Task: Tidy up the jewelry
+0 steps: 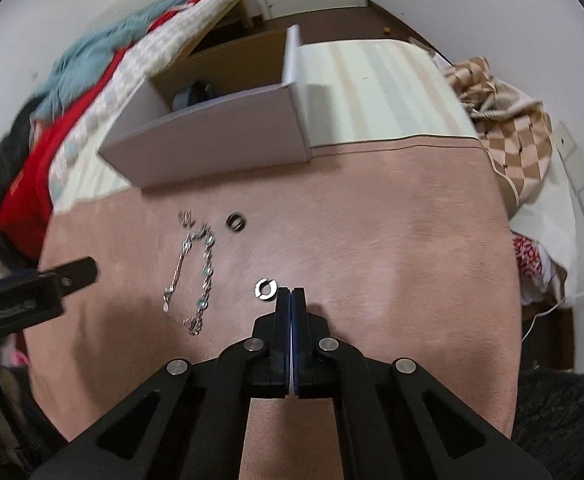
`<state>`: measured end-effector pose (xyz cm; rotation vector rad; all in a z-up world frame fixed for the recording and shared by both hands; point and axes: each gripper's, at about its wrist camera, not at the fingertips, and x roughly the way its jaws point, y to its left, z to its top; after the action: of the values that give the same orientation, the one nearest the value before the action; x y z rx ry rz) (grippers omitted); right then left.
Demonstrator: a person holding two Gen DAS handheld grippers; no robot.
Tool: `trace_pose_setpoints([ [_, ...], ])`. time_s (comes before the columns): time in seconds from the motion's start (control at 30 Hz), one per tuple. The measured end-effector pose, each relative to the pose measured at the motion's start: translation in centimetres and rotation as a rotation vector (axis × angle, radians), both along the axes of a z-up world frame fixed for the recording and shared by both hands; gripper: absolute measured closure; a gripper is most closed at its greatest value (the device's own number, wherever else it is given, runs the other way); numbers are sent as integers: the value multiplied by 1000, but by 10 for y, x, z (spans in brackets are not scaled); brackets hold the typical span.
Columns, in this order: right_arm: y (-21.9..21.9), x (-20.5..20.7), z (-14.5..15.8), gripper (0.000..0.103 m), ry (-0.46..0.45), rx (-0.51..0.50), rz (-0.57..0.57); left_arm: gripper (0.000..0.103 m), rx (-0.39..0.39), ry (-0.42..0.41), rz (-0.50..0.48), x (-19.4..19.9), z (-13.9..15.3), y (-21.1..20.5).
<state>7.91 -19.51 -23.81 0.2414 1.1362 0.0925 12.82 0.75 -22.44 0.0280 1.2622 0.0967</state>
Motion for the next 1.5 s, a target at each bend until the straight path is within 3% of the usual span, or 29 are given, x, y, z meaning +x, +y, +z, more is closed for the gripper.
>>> trace_pose_setpoints([
  [0.2, 3, 10, -3, 102, 42, 113, 84, 1, 39, 19, 2, 2, -8, -2],
  [0.5, 49, 16, -15, 88, 2, -109, 177, 1, 75, 39, 37, -7, -16, 16],
  [0.57, 51, 19, -15, 87, 4, -138, 169, 1, 74, 42, 38, -8, -16, 17],
  [0.67, 49, 22, -16, 77, 15, -147, 160, 1, 75, 35, 37, -8, -14, 19],
  [0.73, 52, 22, -16, 75, 5, -173, 178, 1, 72, 36, 38, -7, -15, 19],
  [0.87, 62, 18, -15, 76, -20, -251, 214, 1, 68, 43, 38, -7, -17, 17],
  [0.93, 63, 18, -15, 99, -33, -257, 217, 1, 66, 41, 35, -6, -16, 14],
  [1.1, 37, 19, -8, 99, -30, -169, 127, 1, 19, 21, 18, 3, -11, -1],
  [1.27, 9, 23, -2, 99, -32, -106, 40, 2, -89, 14, -19, 21, -13, -23],
  [1.3, 4, 24, -2, 99, -32, -99, 28, 4, -103, 14, -27, 24, -14, -28],
  [1.37, -4, 25, -1, 99, -31, -100, 14, 20, -123, 17, -44, 29, -17, -37],
  [1.5, -15, 26, -1, 99, -31, -101, -10, 34, -125, 33, -75, 37, -26, -51],
])
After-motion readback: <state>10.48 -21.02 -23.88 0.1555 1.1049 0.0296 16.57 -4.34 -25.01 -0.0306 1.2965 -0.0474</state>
